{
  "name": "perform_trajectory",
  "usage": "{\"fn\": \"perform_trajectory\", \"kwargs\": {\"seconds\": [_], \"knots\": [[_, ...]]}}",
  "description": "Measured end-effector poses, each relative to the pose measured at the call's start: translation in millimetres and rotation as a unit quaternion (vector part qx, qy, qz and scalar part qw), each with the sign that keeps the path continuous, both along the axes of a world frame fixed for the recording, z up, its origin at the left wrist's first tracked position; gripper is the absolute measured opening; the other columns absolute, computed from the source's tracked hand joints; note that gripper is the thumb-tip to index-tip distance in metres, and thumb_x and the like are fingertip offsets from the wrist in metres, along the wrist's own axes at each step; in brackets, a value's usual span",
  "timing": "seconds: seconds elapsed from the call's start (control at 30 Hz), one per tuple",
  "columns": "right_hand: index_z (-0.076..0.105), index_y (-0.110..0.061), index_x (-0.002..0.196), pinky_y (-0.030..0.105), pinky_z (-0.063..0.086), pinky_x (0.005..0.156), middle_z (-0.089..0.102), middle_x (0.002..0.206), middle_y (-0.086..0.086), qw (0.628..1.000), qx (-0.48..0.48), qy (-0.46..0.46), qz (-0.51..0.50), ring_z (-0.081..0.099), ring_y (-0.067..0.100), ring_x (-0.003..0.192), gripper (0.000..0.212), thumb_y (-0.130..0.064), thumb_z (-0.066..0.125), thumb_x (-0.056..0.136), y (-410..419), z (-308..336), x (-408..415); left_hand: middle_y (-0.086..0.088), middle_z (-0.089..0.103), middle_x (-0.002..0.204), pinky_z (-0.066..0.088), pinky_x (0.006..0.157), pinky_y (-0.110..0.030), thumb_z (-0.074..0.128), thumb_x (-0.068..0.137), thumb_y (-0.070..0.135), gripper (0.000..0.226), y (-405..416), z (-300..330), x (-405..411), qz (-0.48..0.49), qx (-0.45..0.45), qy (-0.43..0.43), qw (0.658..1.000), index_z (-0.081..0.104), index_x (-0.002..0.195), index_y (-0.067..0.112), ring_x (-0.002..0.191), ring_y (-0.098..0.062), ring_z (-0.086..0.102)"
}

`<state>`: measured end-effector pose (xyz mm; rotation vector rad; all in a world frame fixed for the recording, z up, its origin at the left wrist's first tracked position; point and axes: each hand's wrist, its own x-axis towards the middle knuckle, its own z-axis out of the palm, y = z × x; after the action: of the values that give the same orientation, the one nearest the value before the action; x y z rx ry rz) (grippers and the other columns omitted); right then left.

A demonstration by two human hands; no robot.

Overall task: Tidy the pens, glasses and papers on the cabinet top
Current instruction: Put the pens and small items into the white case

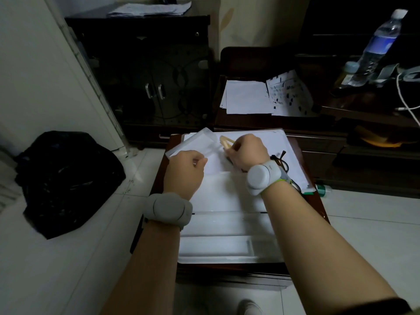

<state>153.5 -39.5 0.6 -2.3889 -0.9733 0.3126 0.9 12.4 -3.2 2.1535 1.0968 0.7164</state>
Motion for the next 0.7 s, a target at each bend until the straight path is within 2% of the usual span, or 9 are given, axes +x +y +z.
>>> {"fn": "perform_trajectory", "kwargs": {"seconds": [0.1,0.17,0.23,0.3,0.33,0.4,0.47,0.6,0.7], "knots": [[0.067,-0.009,0.089,0.034,0.046,0.074,0.065,0.096,0.015,0.991,0.134,0.007,-0.005,0.06,0.031,0.09,0.019,-0.025,0.057,0.088,1.2,12.5,-1.0,-0.009,0.07,0.101,0.047,0.084,-0.026,0.056,0.092,0.015,0.021,-3.2,5.6,0.1,-0.001,0.01,-0.013,1.0,0.069,0.106,0.004,0.093,-0.02,0.064],[0.065,-0.008,0.089,0.03,0.044,0.069,0.064,0.088,0.01,0.974,0.222,0.046,-0.011,0.059,0.024,0.081,0.016,-0.021,0.056,0.09,-0.6,21.8,-1.8,-0.009,0.069,0.101,0.046,0.083,-0.024,0.055,0.093,0.014,0.022,-5.9,9.4,0.8,-0.004,0.002,-0.029,1.0,0.068,0.107,0.004,0.093,-0.019,0.063],[0.06,-0.008,0.087,0.023,0.042,0.062,0.059,0.074,0.001,0.95,0.288,0.118,-0.015,0.054,0.015,0.069,0.012,-0.018,0.055,0.092,-5.6,33.1,-6.3,-0.008,0.062,0.087,0.043,0.079,-0.023,0.053,0.094,0.014,0.014,-9.5,17.0,1.0,-0.024,-0.008,-0.057,0.998,0.067,0.095,0.012,0.082,-0.015,0.056],[0.057,-0.007,0.088,0.018,0.043,0.057,0.056,0.071,0.001,0.918,0.339,0.207,-0.019,0.051,0.012,0.063,0.011,-0.017,0.055,0.093,-13.8,42.1,-14.4,-0.006,0.051,0.079,0.039,0.071,-0.02,0.053,0.094,0.015,0.017,-16.9,31.1,2.7,-0.059,-0.007,-0.083,0.995,0.054,0.078,0.021,0.073,-0.012,0.047],[0.057,-0.006,0.09,0.016,0.043,0.054,0.057,0.071,0.003,0.9,0.354,0.252,-0.017,0.051,0.011,0.061,0.012,-0.018,0.055,0.094,-17.4,43.4,-19.3,-0.004,0.051,0.081,0.039,0.068,-0.015,0.054,0.094,0.015,0.017,-20.7,37.3,4.2,-0.071,-0.017,-0.102,0.992,0.055,0.079,0.022,0.072,-0.008,0.046],[0.058,-0.005,0.094,0.017,0.044,0.055,0.059,0.069,0.004,0.879,0.364,0.308,-0.012,0.051,0.012,0.06,0.014,-0.018,0.054,0.095,-26.8,41.7,-29.6,0.001,0.059,0.092,0.043,0.071,-0.004,0.057,0.092,0.013,0.014,-29.7,49.3,5.7,-0.082,-0.06,-0.147,0.984,0.067,0.102,0.014,0.078,0.001,0.053],[0.059,-0.004,0.097,0.021,0.047,0.062,0.06,0.07,0.006,0.861,0.371,0.348,-0.007,0.054,0.013,0.063,0.015,-0.017,0.053,0.095,-33.9,35.6,-38.5,0.003,0.065,0.098,0.047,0.078,-0.002,0.06,0.09,0.009,0.026,-34.6,54.7,6.1,-0.096,-0.089,-0.177,0.975,0.064,0.115,0.003,0.082,0.004,0.06],[0.062,-0.005,0.095,0.012,0.043,0.053,0.063,0.074,0.008,0.833,0.377,0.404,0.005,0.055,0.009,0.059,0.014,-0.016,0.054,0.095,-54.3,36.7,-52.9,0.001,0.068,0.09,0.048,0.071,-0.004,0.062,0.087,0.004,0.027,-47.7,62.4,-1.7,-0.128,-0.079,-0.175,0.973,0.066,0.113,0.004,0.075,0.008,0.064],[0.064,0.0,0.1,0.011,0.049,0.059,0.063,0.077,0.009,0.821,0.372,0.432,0.016,0.059,0.007,0.063,0.016,-0.009,0.053,0.095,-66.0,38.1,-54.0,-0.002,0.071,0.083,0.055,0.074,-0.018,0.067,0.084,0.009,0.019,-49.3,61.2,-9.3,-0.083,-0.072,-0.152,0.982,0.071,0.103,0.009,0.076,-0.009,0.068]]}}
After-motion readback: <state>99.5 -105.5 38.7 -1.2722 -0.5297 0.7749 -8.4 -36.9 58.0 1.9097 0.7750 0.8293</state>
